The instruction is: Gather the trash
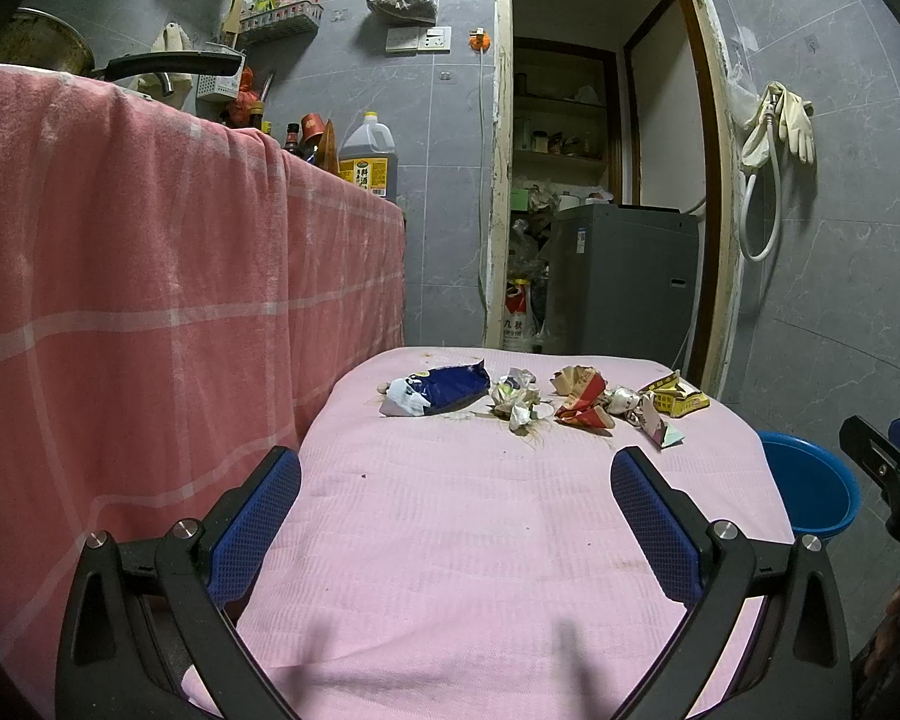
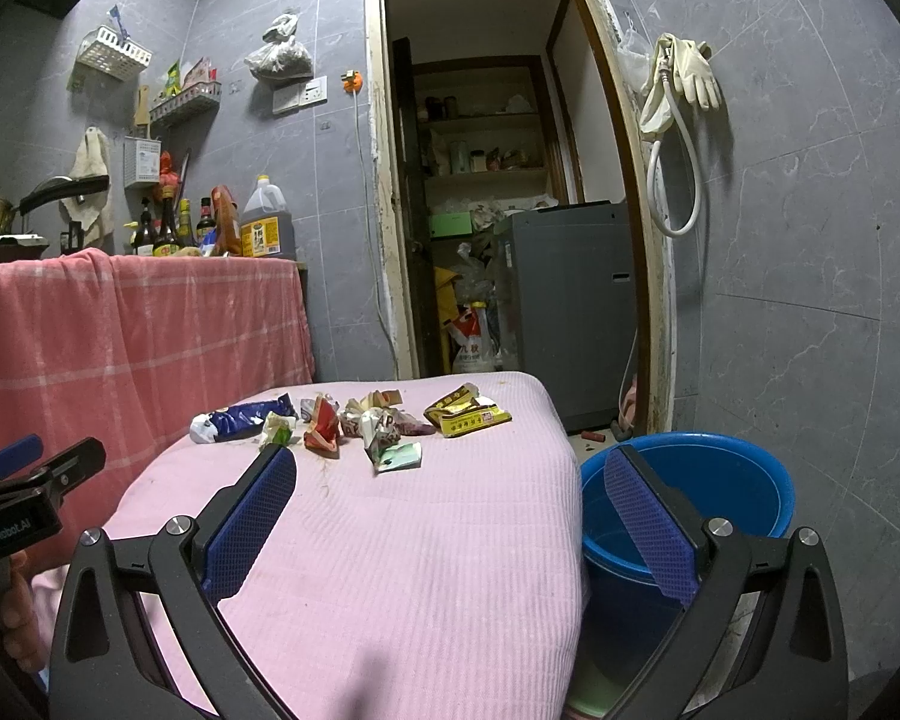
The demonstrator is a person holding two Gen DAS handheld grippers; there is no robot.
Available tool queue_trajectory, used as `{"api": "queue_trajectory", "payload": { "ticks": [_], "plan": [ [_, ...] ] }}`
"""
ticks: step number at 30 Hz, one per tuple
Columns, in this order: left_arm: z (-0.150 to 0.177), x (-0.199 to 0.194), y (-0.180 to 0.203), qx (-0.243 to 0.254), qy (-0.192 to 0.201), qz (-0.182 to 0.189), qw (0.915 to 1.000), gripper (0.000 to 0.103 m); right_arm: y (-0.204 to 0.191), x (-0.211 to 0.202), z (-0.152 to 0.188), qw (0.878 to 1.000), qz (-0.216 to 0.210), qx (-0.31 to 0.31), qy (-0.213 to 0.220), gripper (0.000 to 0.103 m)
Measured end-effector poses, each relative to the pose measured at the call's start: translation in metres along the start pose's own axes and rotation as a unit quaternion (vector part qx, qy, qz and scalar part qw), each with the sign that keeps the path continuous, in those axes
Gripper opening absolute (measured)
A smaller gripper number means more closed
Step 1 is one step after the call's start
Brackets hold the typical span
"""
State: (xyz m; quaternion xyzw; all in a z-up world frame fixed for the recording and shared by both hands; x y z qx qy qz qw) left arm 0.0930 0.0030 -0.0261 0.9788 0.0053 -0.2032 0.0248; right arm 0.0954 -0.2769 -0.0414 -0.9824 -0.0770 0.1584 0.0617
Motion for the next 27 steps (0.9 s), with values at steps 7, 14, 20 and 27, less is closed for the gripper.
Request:
{"api": "queue_trajectory", "payload": {
  "ticks": [7, 14, 20, 27],
  "plan": [
    [0.000, 0.000, 0.000, 0.000, 0.000, 0.000, 1.0000, 0.101, 0.000, 0.000, 0.000, 1.000, 0.000, 0.000, 0.000, 0.103],
    [-0.005, -0.001, -0.001, 0.003, 0.007, -0.001, 1.0000, 0.101, 0.000, 0.001, -0.007, 1.000, -0.004, 0.003, 0.004, 0.103],
    [-0.024, 0.004, 0.001, 0.011, 0.025, -0.003, 0.9996, 0.101, -0.006, 0.004, -0.024, 1.000, -0.007, -0.018, 0.020, 0.103],
    [-0.049, 0.026, -0.001, 0.012, 0.025, 0.007, 0.9996, 0.101, -0.014, 0.021, -0.056, 0.997, -0.010, -0.060, 0.037, 0.103]
  ]
}}
Point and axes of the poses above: each gripper's, at about its wrist camera, not at the fingertips, and x roughly the way its jaws point, y to its right, z to its underside, the point moved 10 cm from there along x, roughly the way its jaws point, and after that the axes turned 8 degrees about -y, right-handed, at the moved point
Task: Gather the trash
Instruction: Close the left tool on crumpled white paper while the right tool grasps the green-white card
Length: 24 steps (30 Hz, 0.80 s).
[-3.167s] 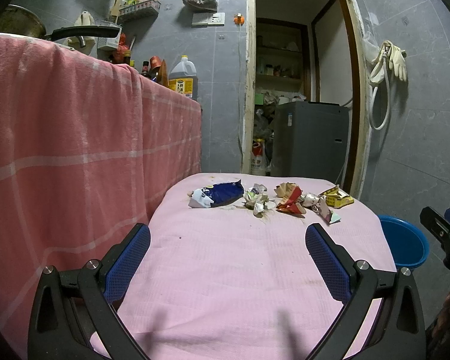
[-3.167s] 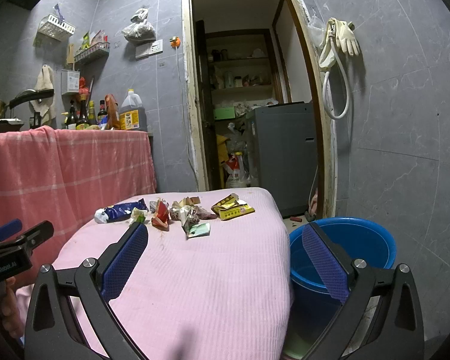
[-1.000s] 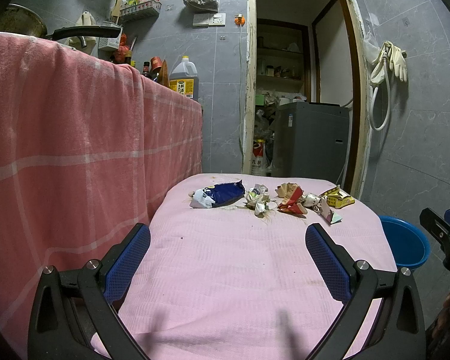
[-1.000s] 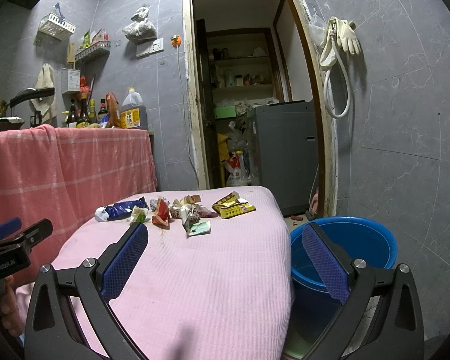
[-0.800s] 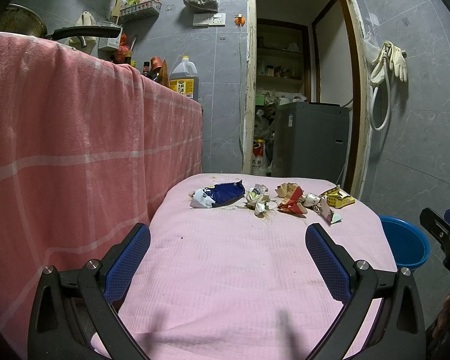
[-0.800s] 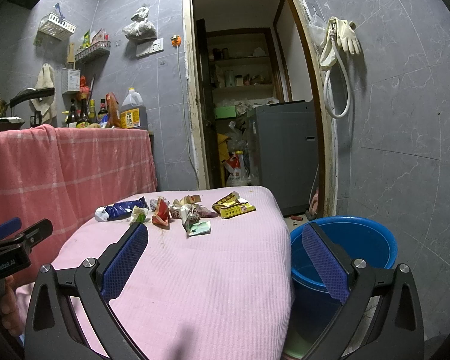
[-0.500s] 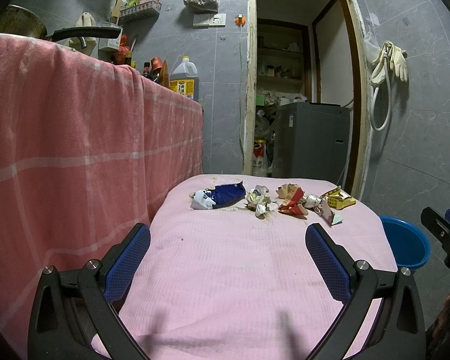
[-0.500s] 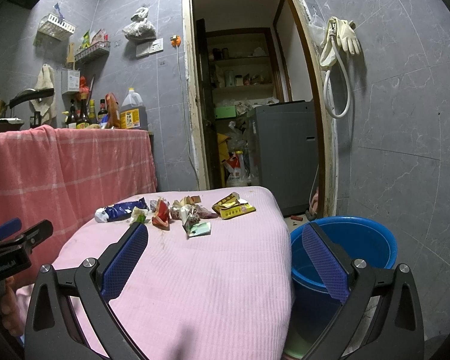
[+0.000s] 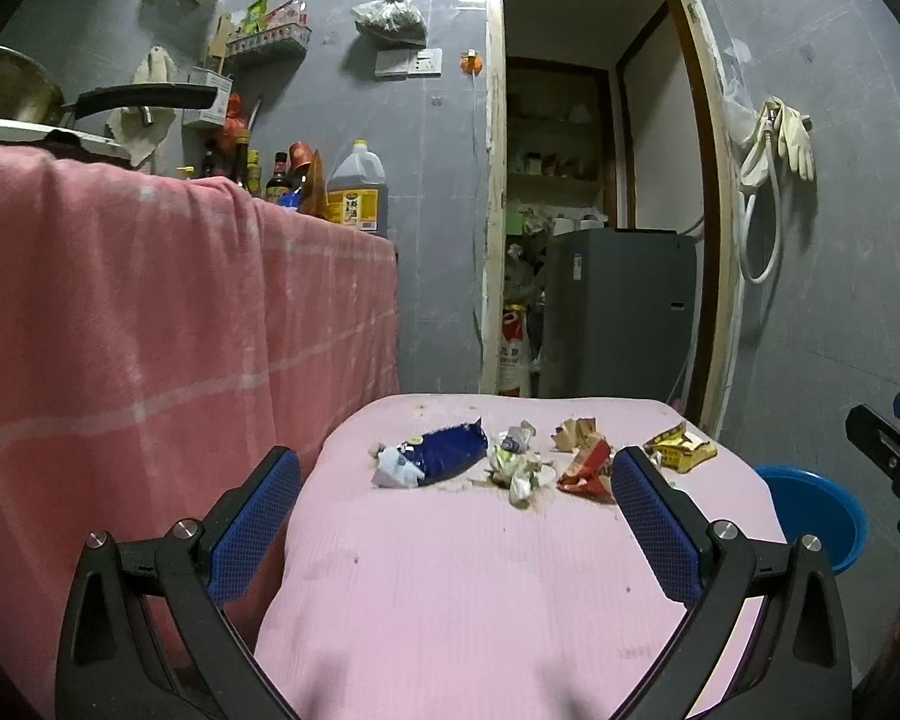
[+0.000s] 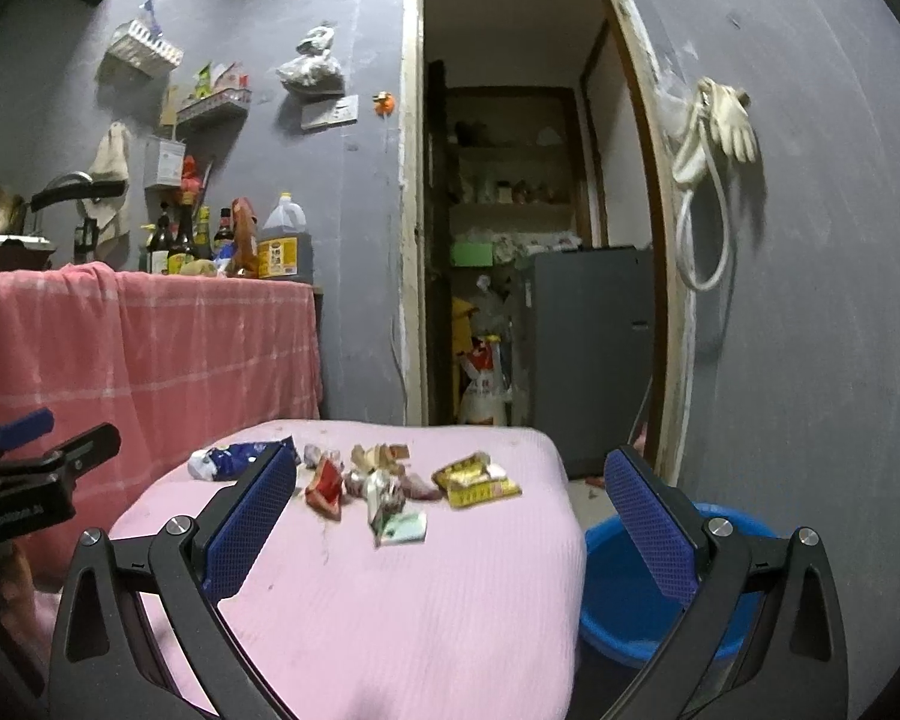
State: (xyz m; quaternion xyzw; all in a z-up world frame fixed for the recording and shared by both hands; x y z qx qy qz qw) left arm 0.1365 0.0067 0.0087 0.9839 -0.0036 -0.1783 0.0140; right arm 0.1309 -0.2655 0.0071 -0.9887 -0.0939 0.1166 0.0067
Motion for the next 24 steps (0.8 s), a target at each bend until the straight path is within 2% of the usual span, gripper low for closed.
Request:
{"api": "queue_trajectory", "payload": {
  "ticks": [8, 11, 16, 20, 24],
  "plan": [
    [-0.016, 0.033, -0.004, 0.001, -0.011, 0.008, 0.9999, 0.101, -0.003, 0.031, -0.024, 1.000, -0.011, -0.029, 0.006, 0.103],
    [-0.023, 0.048, -0.009, -0.002, -0.013, -0.008, 0.9999, 0.101, -0.004, 0.044, -0.027, 0.999, -0.019, -0.037, 0.004, 0.103],
    [-0.026, 0.076, -0.008, 0.008, -0.028, 0.000, 0.9996, 0.101, -0.014, 0.077, -0.017, 0.998, -0.042, -0.044, -0.036, 0.103],
    [-0.015, 0.102, -0.008, 0.010, -0.067, 0.018, 0.9976, 0.101, -0.014, 0.096, 0.000, 0.995, -0.028, -0.055, -0.077, 0.103],
    [-0.002, 0.126, -0.013, -0.010, -0.114, 0.026, 0.9931, 0.101, -0.011, 0.120, 0.025, 0.987, -0.019, -0.062, -0.145, 0.103]
  ]
}}
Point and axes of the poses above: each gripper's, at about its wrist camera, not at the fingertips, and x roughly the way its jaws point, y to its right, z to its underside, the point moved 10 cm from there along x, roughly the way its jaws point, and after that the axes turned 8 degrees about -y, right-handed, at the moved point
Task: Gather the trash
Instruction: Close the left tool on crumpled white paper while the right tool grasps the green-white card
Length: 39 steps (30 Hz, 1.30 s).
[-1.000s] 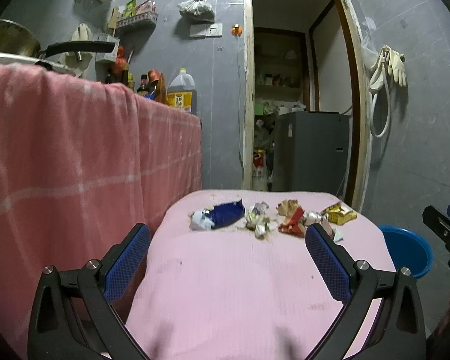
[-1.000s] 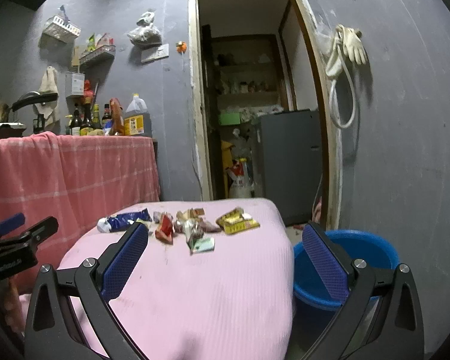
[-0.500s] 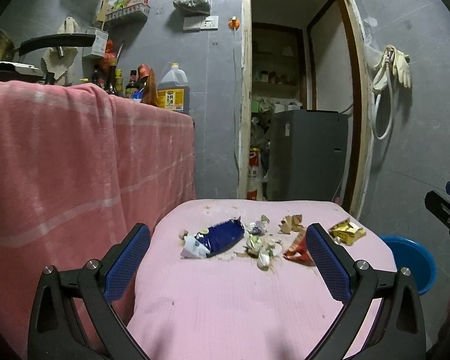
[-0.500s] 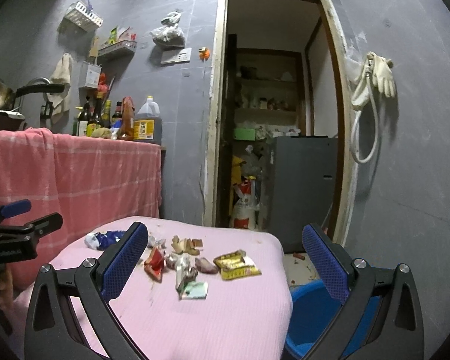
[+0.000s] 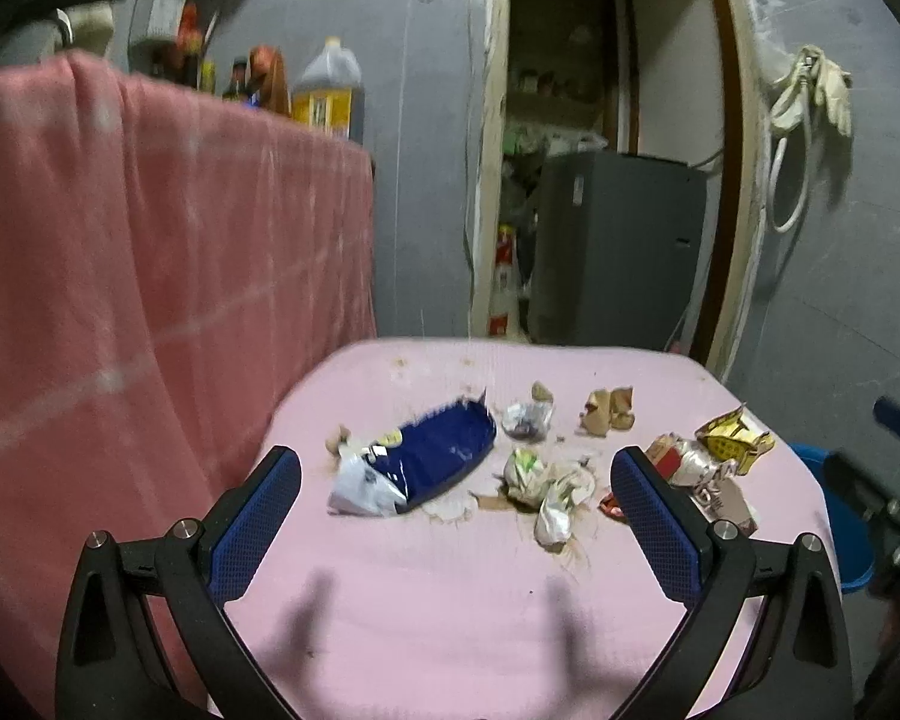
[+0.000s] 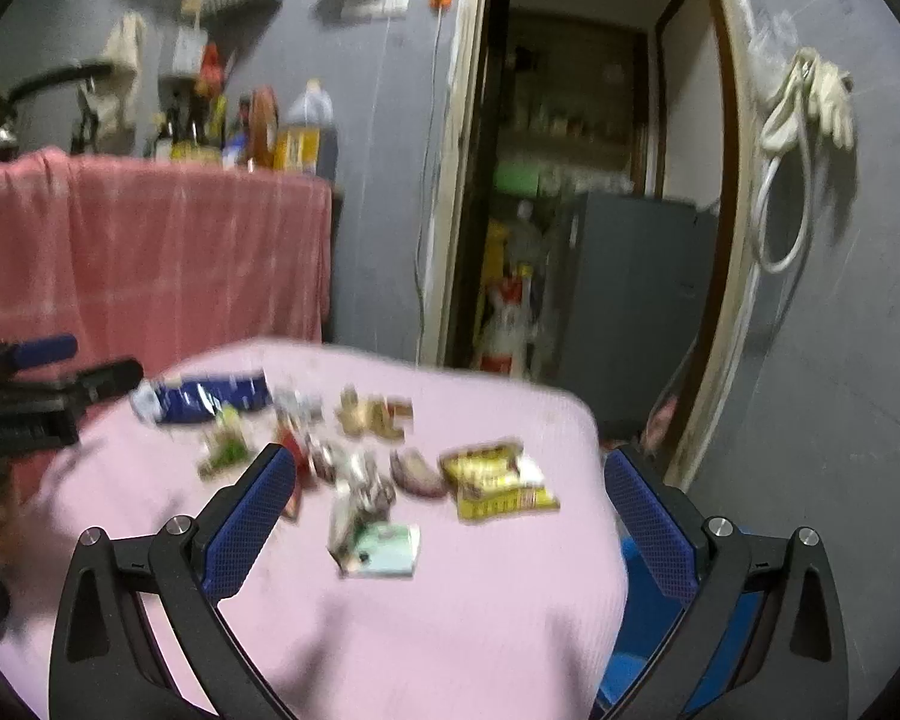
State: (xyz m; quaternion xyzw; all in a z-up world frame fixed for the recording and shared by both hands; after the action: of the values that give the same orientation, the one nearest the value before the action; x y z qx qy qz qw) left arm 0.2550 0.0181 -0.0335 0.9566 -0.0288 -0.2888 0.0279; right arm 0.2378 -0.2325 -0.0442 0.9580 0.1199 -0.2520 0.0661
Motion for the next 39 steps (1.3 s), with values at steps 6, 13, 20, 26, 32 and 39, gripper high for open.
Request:
{"api": "queue_trajectory", "payload": {
  "ticks": [6, 13, 20, 26, 32, 39],
  "plan": [
    [0.009, 0.026, 0.004, 0.000, -0.058, 0.026, 0.9980, 0.101, -0.007, 0.027, 0.026, 0.996, -0.041, 0.008, -0.076, 0.103],
    [0.017, 0.046, 0.021, 0.015, -0.106, 0.064, 0.9923, 0.084, -0.013, 0.048, 0.046, 0.990, -0.061, 0.007, -0.130, 0.102],
    [0.022, 0.062, 0.036, 0.033, -0.143, 0.091, 0.9850, 0.056, -0.019, 0.060, 0.051, 0.985, -0.085, 0.012, -0.150, 0.079],
    [0.022, 0.070, 0.039, 0.028, -0.159, 0.109, 0.9808, 0.030, -0.022, 0.062, 0.050, 0.984, -0.101, 0.016, -0.146, 0.065],
    [0.023, 0.070, 0.041, 0.022, -0.159, 0.117, 0.9801, 0.014, -0.031, 0.060, 0.050, 0.984, -0.111, 0.004, -0.141, 0.044],
    [0.029, 0.052, 0.046, 0.028, -0.154, 0.116, 0.9808, 0.009, -0.032, 0.055, 0.050, 0.984, -0.118, 0.006, -0.134, 0.033]
  ]
}}
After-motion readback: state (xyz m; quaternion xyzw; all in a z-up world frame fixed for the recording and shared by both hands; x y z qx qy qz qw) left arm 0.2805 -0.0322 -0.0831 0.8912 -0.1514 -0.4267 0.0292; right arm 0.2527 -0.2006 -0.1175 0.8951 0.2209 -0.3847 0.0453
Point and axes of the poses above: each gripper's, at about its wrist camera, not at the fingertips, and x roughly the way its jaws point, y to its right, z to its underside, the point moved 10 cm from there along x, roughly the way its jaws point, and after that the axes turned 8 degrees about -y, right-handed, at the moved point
